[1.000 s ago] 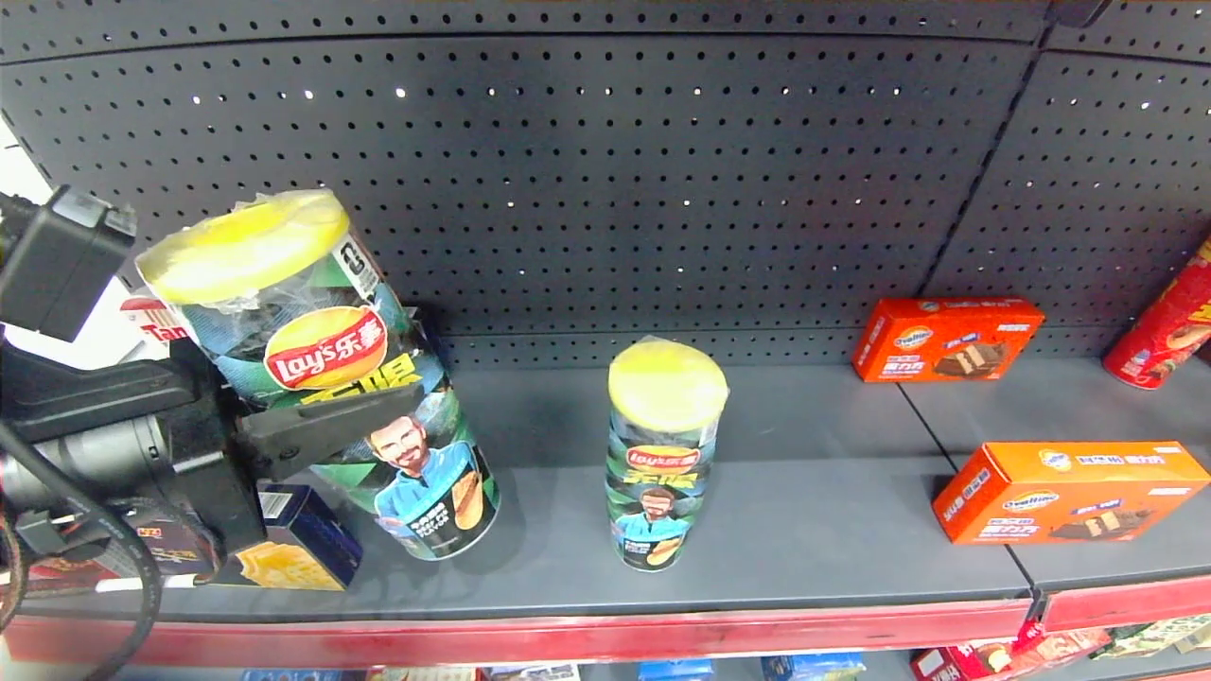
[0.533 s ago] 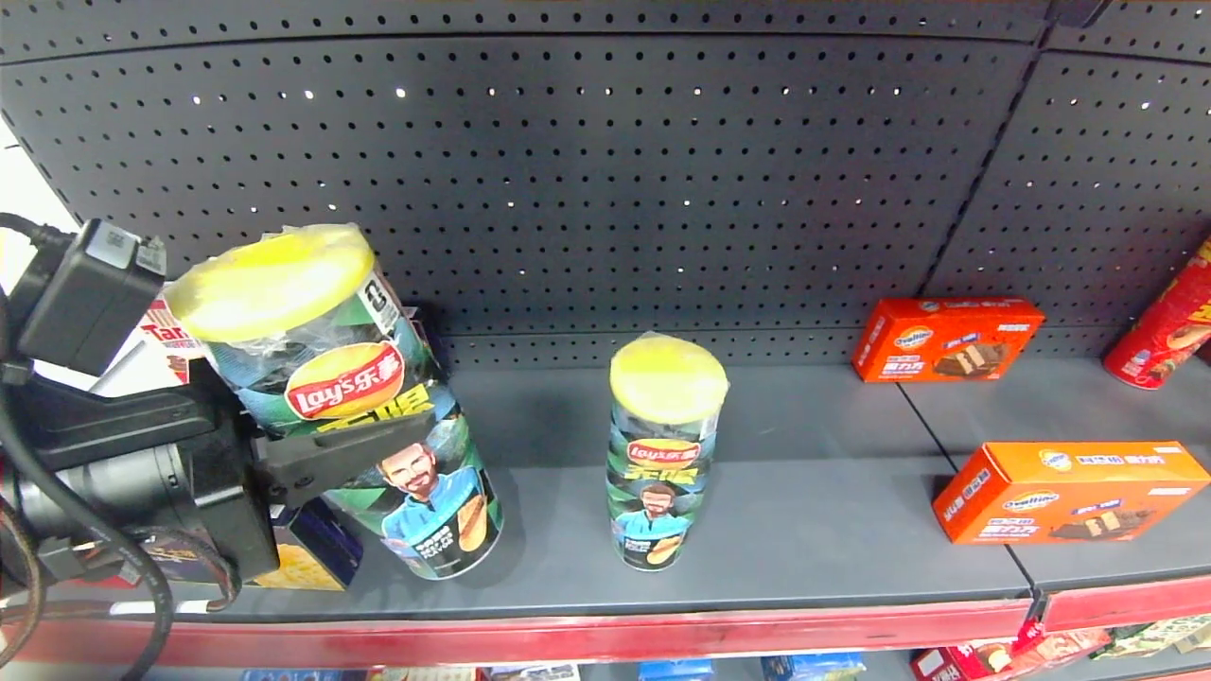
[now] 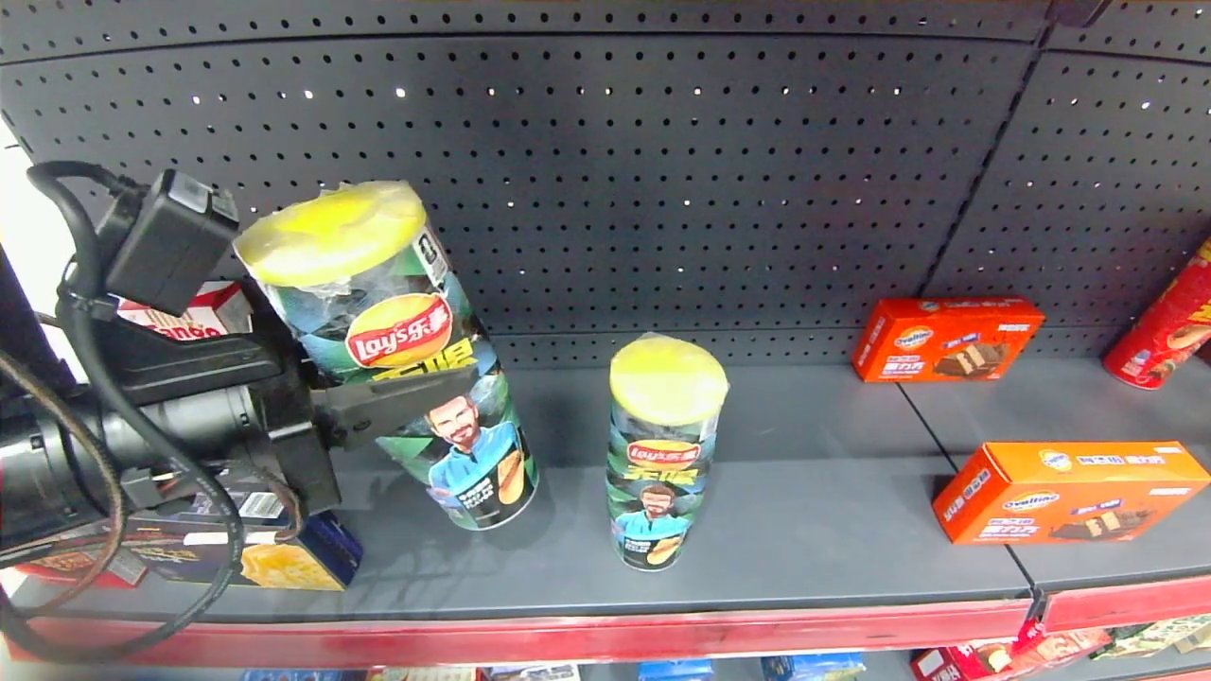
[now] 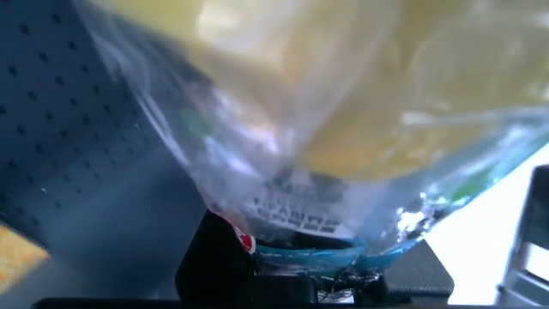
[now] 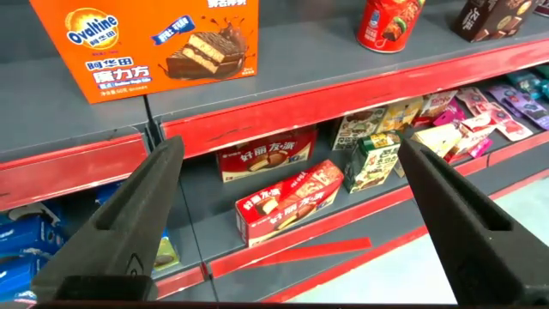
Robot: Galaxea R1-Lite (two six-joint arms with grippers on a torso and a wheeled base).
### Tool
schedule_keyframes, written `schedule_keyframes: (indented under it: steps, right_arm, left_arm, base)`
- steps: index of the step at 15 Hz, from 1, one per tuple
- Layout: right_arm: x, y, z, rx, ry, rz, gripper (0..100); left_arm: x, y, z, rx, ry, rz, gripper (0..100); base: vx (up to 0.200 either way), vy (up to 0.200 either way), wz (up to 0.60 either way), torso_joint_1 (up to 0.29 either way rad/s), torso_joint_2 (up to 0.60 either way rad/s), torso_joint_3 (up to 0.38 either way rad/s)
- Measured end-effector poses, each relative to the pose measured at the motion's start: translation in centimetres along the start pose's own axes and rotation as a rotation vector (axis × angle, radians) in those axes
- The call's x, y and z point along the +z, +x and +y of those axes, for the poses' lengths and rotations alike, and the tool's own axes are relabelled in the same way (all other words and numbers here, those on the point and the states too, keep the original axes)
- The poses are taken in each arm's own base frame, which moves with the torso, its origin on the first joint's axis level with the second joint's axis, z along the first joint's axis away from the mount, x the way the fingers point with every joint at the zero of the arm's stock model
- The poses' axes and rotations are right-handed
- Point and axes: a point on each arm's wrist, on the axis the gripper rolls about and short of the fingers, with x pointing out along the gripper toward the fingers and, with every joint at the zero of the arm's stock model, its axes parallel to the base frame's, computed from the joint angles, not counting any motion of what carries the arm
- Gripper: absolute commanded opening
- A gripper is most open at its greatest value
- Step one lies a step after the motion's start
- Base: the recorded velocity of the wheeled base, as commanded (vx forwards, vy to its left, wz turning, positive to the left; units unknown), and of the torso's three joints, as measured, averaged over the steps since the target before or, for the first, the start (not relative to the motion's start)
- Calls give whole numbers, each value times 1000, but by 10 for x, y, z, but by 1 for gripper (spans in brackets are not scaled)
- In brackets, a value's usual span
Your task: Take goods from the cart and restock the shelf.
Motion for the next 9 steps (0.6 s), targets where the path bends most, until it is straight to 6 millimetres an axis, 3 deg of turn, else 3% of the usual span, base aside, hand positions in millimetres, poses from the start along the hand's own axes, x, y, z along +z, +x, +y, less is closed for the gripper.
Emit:
schedule_keyframes:
  steps: [4, 9]
  right_arm:
    - [0, 0, 0, 0, 0, 0, 100]
    - [0, 0, 0, 0, 0, 1, 100]
  left_arm:
    - [-7, 23, 16, 26, -2, 16, 0]
    - [-12, 70, 45, 9, 18, 28, 0]
  base:
    - [0, 0, 0, 0, 0, 0]
    - [0, 0, 0, 0, 0, 0]
